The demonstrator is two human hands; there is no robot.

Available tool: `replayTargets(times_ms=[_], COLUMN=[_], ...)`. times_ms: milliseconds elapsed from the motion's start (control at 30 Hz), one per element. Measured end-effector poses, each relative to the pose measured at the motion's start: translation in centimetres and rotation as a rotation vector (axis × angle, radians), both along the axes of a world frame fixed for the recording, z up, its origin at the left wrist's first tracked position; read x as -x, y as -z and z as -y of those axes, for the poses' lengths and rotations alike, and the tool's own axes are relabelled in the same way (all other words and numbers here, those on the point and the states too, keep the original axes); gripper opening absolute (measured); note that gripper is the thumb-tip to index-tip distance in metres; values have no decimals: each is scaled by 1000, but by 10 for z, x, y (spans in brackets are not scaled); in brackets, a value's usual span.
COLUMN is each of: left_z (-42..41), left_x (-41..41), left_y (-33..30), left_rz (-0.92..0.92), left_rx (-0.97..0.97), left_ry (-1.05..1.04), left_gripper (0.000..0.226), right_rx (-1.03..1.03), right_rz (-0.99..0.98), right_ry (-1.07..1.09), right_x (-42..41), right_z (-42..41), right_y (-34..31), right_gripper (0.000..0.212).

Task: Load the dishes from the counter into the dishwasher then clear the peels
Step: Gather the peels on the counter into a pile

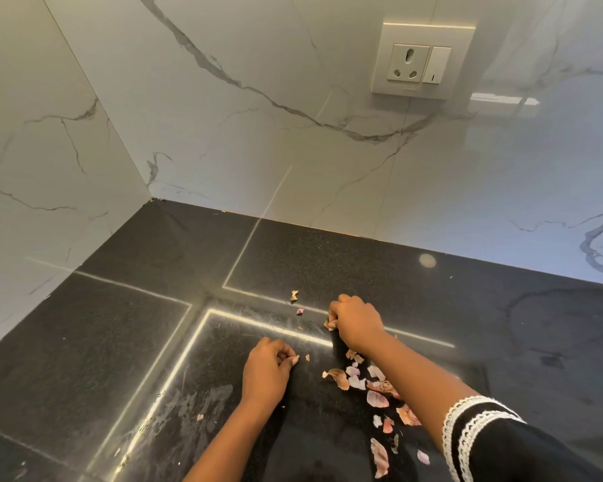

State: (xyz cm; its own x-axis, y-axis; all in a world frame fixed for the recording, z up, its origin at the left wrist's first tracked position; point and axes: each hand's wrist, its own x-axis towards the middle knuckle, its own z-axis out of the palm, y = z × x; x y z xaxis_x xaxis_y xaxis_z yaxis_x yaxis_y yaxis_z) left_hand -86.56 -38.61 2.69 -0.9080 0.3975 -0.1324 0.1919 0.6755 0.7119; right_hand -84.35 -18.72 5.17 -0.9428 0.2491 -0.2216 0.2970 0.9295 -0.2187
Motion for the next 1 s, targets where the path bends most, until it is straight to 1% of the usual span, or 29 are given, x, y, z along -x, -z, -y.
replayTargets(times_ms=[67,133,200,267,333,400,467,533,567,667,733,867,933,967,1000], left_z=[-5,-11,-16,-21,-26,-29,-33,-38,-39,-42,-42,-43,-45,-46,-47], left_x=[-2,-7,-12,-17,-19,-18,-18,-20,-21,-27,-30,-30,-26,-26,-28], left_y=[-5,-8,-8,-8,-5,0,-2,-5,-5,0,3,4,0,-4,-6], left_rz=[63,100,67,-19,-164,-319,-409,-514,-569,-691,-704,-665,-571,-498,-413], left_rx=[-64,-85,-34,-2,37,128,234,328,366,429,439,420,353,296,226], left_ry=[-41,-71,-84,-71,9,120,215,305,343,409,414,389,359,338,311], left_gripper=[14,12,13,16,16,20,30,39,41,38,37,39,43,41,34], right_rx=[75,198,316,380,387,365,323,292,272,144,67,25,33,52,74], right_rz=[-11,-18,-8,1,-7,-28,-55,-77,-83,-83,-89,-88,-91,-92,-93], right_ry=[44,153,236,269,280,282,285,268,248,143,96,68,86,111,137], right_x=[-4,-9,-15,-23,-29,-32,-33,-33,-33,-34,-36,-41,-43,-45,-47], right_z=[-8,-20,-33,-40,-42,-41,-37,-36,-35,-33,-31,-25,-24,-23,-23], right_y=[0,-1,-1,-2,-1,2,3,3,2,3,4,0,-5,-8,-10], right_gripper=[11,9,10,12,13,17,19,11,9,12,13,14,16,16,16])
